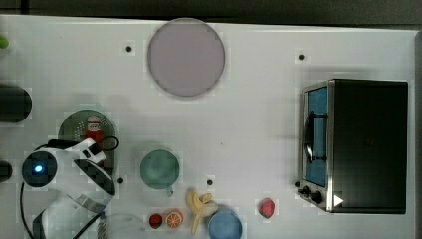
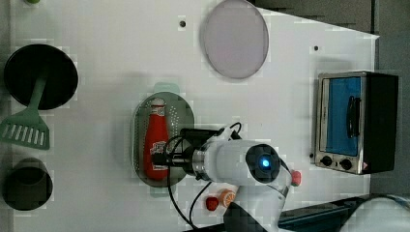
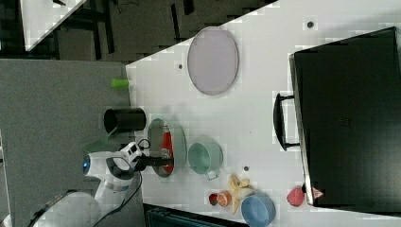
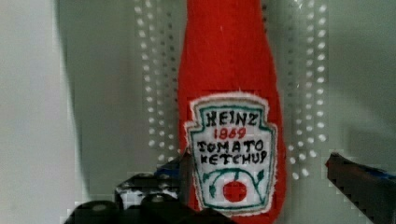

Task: Pick ketchup from strainer and place it on the table

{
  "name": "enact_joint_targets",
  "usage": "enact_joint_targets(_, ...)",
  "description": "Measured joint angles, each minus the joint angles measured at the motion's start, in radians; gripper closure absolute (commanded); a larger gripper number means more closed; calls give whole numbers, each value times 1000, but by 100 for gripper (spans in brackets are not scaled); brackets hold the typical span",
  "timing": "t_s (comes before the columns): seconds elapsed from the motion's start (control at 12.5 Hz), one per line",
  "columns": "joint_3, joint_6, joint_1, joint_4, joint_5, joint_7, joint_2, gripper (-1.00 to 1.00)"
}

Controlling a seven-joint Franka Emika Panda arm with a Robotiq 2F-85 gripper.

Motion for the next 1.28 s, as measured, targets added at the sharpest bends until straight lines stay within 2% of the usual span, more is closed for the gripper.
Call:
enact_joint_targets(0.24, -38, 35, 23, 31, -64, 24, 86, -100)
enact_joint_targets(0.32, -53, 37, 35, 47, -67, 33, 100, -91)
enact_joint_targets(0.56, -70, 46, 62, 82, -70, 55, 128, -21)
enact_joint_targets(0.96, -66, 23, 66, 90, -87, 62, 113, -19)
enact_joint_targets(1.28, -4, -32, 45, 86, -55, 63, 42, -19)
